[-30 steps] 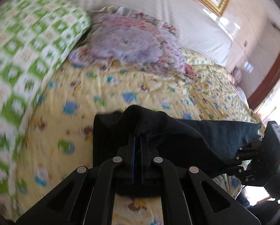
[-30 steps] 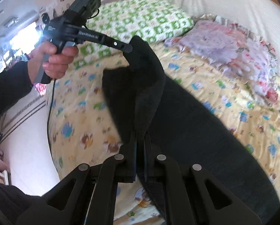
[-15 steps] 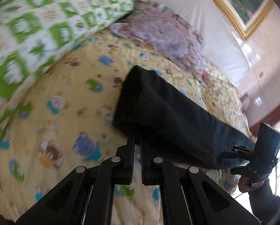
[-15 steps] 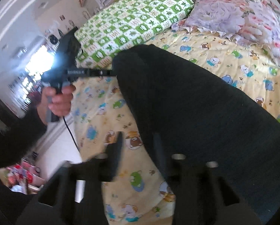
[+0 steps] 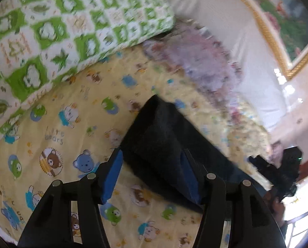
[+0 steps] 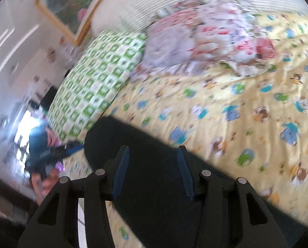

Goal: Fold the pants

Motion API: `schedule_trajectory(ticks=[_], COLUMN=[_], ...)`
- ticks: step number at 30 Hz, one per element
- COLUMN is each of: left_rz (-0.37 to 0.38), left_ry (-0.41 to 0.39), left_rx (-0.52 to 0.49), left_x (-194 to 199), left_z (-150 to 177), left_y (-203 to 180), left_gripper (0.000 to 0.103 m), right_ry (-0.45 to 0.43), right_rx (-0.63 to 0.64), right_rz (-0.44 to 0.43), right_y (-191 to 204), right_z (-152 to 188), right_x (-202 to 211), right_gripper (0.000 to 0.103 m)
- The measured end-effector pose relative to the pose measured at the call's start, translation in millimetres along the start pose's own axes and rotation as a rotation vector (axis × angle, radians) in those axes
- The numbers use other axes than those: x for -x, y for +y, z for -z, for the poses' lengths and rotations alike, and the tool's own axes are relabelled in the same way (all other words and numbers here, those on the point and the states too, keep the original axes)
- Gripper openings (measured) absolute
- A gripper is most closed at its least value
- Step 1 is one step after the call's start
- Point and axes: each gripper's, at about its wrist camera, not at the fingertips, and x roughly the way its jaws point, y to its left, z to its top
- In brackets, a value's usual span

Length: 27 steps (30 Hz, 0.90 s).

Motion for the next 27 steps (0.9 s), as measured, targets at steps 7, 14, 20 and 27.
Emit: schedule_trajectory(ticks=[7,14,20,27], left_rz=[-0.083,-0.083,-0.105,-0.054], left_ry=[0.084,0.054,0.009,-0.082], left_rx=[-0.015,-0.024,-0.064,-0.098], left_x=[-35,-38,-50,-14], left_z=[13,19,16,18], left_y=[2,4,-14,-33], left_gripper=[0.057,0.057,0.054,0.017], right_ry=[0.095,0.263,0.29,0.214], right_rx=[-0.014,0.035,0.177,0.217], right_rz=[0.101,0.101,0.134,0.171], right_y=[-21,-28,-6,3], right_z=[-26,-8,16,8], right_x=[-37,-78,-77,-68], right_gripper=[0.048,0.048,0.045,0.014])
